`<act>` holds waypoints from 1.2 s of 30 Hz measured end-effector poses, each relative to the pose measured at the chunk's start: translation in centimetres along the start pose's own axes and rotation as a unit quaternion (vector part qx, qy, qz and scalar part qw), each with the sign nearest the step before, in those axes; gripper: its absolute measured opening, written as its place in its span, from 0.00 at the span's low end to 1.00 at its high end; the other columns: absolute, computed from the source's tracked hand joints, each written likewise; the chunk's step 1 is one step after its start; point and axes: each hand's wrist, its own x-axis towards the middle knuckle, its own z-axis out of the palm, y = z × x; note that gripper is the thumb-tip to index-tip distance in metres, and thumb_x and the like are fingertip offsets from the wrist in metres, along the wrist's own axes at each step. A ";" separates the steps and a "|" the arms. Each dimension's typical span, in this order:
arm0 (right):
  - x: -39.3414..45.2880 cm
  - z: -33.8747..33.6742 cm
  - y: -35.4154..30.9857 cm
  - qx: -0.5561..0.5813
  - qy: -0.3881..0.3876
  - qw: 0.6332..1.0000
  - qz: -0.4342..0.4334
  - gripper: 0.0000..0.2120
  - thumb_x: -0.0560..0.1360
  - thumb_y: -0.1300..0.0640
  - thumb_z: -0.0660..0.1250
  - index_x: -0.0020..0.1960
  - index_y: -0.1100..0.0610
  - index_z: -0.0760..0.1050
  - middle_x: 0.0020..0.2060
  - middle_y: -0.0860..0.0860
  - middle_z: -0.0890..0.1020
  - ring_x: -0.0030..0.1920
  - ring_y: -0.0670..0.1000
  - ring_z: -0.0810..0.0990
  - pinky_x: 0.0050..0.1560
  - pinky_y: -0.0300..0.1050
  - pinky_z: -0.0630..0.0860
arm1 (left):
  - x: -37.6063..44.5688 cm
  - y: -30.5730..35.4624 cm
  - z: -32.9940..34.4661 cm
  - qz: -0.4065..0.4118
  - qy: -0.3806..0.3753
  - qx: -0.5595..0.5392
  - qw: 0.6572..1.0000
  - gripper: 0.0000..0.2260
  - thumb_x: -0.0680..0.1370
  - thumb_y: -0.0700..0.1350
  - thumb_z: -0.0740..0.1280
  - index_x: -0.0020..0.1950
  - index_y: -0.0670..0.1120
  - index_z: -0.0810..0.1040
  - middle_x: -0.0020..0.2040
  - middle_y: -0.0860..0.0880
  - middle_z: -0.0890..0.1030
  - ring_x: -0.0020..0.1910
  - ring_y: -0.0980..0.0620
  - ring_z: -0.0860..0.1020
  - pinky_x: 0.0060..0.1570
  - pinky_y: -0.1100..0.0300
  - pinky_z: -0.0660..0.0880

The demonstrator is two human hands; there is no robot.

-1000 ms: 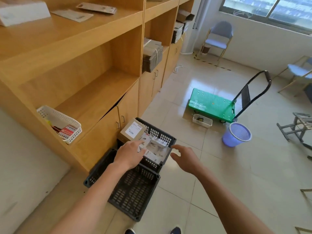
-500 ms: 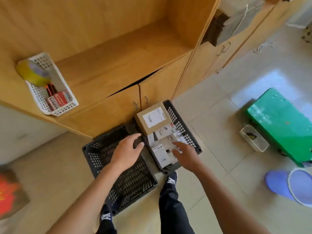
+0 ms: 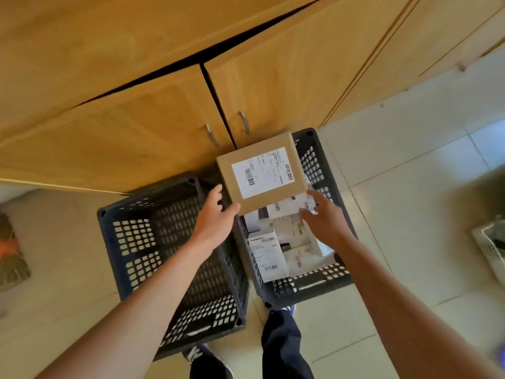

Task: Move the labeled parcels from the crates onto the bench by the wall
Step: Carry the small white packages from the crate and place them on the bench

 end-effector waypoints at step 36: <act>-15.0 2.3 -7.5 0.298 0.050 0.952 -0.050 0.17 0.77 0.63 0.72 0.62 0.48 0.80 0.61 0.52 0.78 0.55 0.55 0.81 0.39 0.59 0.85 | -19.8 -7.4 -11.3 0.123 0.110 0.109 0.980 0.28 0.77 0.58 0.70 0.75 0.56 0.68 0.73 0.57 0.65 0.71 0.56 0.66 0.70 0.46 0.71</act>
